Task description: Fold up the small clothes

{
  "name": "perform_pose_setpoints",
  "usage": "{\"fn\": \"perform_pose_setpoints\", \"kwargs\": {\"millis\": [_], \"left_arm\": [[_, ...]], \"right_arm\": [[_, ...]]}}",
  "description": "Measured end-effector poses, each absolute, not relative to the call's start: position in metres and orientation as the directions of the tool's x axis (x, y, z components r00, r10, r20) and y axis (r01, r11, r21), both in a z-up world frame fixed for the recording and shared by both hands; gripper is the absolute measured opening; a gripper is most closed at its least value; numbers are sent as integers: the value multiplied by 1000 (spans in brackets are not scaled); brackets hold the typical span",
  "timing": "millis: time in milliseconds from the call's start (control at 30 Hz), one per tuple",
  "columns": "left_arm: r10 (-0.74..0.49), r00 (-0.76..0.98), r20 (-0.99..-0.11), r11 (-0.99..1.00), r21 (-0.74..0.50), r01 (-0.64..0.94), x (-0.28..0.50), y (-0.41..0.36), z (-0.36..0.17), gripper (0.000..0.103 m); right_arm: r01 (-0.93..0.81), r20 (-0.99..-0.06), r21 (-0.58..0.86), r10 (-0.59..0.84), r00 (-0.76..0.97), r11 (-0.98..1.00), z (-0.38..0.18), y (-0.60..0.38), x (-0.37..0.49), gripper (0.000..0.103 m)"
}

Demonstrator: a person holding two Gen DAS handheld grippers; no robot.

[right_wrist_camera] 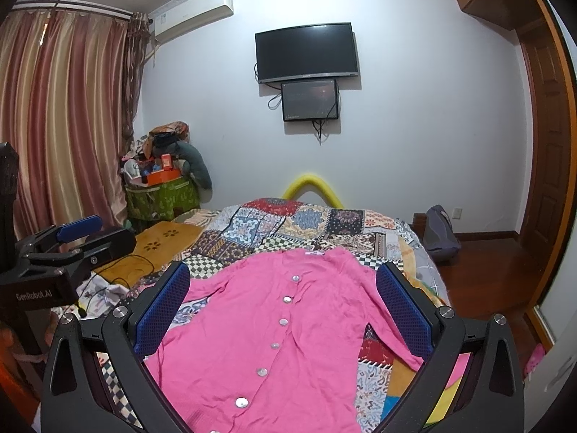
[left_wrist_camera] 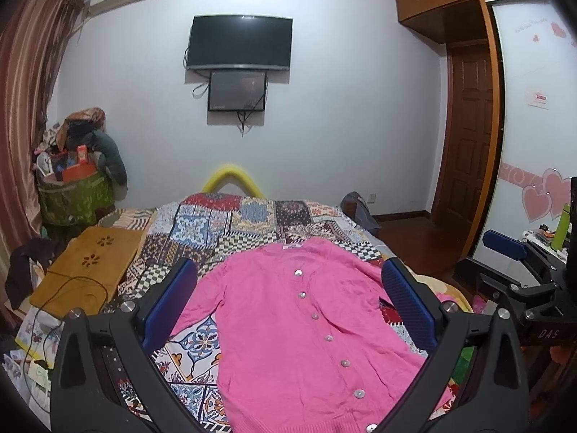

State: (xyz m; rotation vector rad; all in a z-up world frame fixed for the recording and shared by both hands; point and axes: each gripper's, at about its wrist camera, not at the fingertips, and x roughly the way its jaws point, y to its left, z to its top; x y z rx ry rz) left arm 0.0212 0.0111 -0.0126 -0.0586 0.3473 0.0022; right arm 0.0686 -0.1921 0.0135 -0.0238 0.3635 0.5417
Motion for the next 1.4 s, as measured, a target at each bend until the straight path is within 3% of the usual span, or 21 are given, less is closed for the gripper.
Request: {"fn": "perform_pose_setpoints", "kwargs": {"millis": [200,433,600,733,833,933,1000,1267,1333,1367,1400], "left_arm": [[15,921,-388,995,-84,-52,40,34,-21,103],[149,886,-438,978,-65,-196,71,88,-37,103],[145,831,-538,958,-132,-253,99,140,-64,103],[233,755,-613,932,-79,-352,123,176,-94,103],[292,695,-657,919,-9,-395,140,202,-121,99],[279,620,-733,907,-10,-420,156,237,-157,90],[277,577,-768,896,-11,-444,163,251,-176,81],[240,389,-890,835,-15,-550,176,304,-251,49],[253,385,-888,831,-4,-556,177,303,-256,47],[273,402,-874,834,6,-552,177,301,-255,39],[271,414,-869,841,5,-541,179,300,-255,20]], "right_arm": [[-514,-367,81,505,781,854,8,-193,86,102],[-508,-419,23,470,777,861,3,-192,124,102],[-506,-462,32,462,757,862,-4,-191,149,102],[-491,-496,46,446,745,870,-16,-196,174,101],[-488,-531,44,434,728,872,-26,-196,189,93],[-487,-578,53,424,697,872,-42,-196,206,89],[-485,-606,56,416,678,872,-51,-197,216,82],[-458,-669,59,375,641,887,-76,-209,247,81],[-450,-681,60,366,634,891,-80,-213,254,81],[-448,-685,61,364,632,892,-81,-214,255,81],[-444,-688,64,362,629,894,-83,-216,259,81]]}}
